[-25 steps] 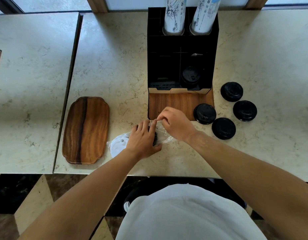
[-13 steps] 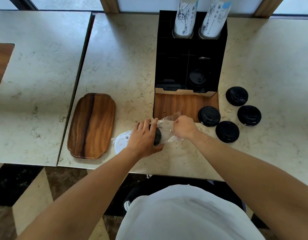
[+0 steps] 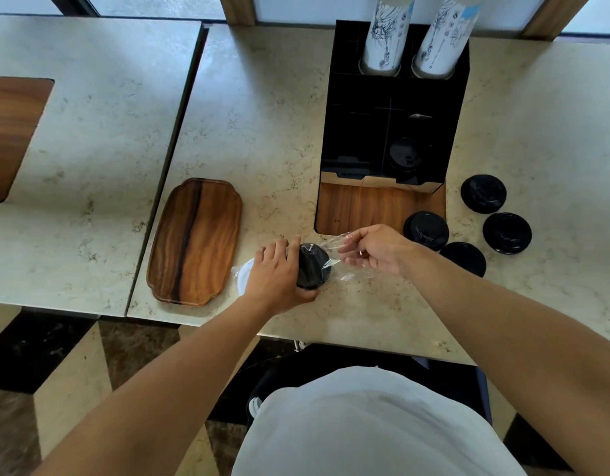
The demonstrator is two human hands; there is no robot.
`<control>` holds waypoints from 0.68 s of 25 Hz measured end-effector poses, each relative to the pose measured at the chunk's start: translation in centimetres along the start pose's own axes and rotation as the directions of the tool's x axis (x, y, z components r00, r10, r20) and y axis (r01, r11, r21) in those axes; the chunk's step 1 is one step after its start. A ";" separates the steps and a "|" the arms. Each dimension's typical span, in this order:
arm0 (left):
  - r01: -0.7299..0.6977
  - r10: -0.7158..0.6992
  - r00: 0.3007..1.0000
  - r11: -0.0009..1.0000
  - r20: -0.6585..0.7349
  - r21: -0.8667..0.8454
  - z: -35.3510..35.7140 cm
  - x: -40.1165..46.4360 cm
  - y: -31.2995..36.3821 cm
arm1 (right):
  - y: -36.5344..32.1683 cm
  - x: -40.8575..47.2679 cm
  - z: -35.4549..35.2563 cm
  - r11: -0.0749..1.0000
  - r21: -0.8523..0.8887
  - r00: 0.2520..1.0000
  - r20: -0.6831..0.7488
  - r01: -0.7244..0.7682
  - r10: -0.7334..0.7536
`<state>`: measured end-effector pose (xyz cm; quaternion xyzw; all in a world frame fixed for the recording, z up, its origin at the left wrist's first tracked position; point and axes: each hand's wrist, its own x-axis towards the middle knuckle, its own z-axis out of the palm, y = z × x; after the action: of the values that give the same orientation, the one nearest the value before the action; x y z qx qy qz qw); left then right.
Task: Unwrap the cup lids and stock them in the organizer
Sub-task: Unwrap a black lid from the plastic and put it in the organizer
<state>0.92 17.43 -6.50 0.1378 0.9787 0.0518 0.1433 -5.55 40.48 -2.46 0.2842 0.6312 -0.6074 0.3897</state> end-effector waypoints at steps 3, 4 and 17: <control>-0.002 0.002 1.000 1.000 0.016 -0.016 0.4 -0.2 -0.3 | 0.4 0.5 -0.2 0.996 0.064 0.997 0.050 -0.054 0.051; -0.006 0.006 1.000 1.000 0.007 -0.022 0.5 -0.2 -0.4 | 0.6 0.7 -0.2 0.994 0.080 0.996 0.053 -0.073 0.069; -0.005 -0.001 0.999 0.993 -0.051 -0.115 0.6 -0.3 -0.6 | 1.6 1.1 1.9 0.999 0.025 0.995 0.094 -0.026 0.024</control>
<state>1.22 16.79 -7.11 0.1287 0.9773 0.1120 0.1260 -4.55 38.63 -4.18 0.2684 0.6008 -0.6233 0.4226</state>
